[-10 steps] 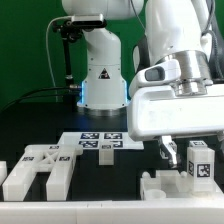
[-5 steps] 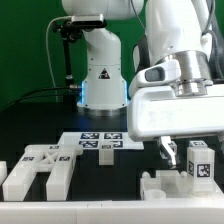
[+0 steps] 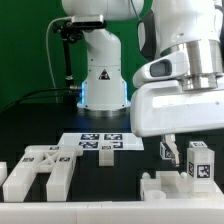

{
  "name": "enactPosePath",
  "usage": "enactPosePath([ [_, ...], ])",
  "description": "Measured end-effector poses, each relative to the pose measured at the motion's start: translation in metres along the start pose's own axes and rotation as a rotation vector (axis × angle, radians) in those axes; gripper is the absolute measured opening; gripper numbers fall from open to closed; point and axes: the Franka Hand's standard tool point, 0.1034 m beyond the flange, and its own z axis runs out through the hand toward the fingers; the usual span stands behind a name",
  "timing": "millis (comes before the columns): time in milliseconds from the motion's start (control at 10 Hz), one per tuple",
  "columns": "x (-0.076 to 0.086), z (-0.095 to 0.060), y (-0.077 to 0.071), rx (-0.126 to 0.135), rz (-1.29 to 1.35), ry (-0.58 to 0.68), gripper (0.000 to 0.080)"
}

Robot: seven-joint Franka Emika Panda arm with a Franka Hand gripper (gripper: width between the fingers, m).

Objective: Assemble chair

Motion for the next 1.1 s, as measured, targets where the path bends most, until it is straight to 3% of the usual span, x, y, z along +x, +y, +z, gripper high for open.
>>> enactPosePath([
  [200, -0.0059, 0.0048, 0.0037, 0.005, 0.007, -0.115, 0.0649],
  [400, -0.0084, 0.0053, 0.0028, 0.006, 0.014, -0.132, 0.0649],
  [600, -0.0087, 0.0055, 0.0028, 0.005, 0.032, -0.132, 0.0376],
  [700, -0.0087, 0.0055, 0.0029, 0.002, 0.078, -0.132, 0.0376],
  [800, -0.0087, 0.0055, 0.0028, -0.002, 0.142, -0.132, 0.0287],
  [1100, -0.0087, 0.0058, 0.0027, -0.016, 0.377, -0.131, 0.0287],
])
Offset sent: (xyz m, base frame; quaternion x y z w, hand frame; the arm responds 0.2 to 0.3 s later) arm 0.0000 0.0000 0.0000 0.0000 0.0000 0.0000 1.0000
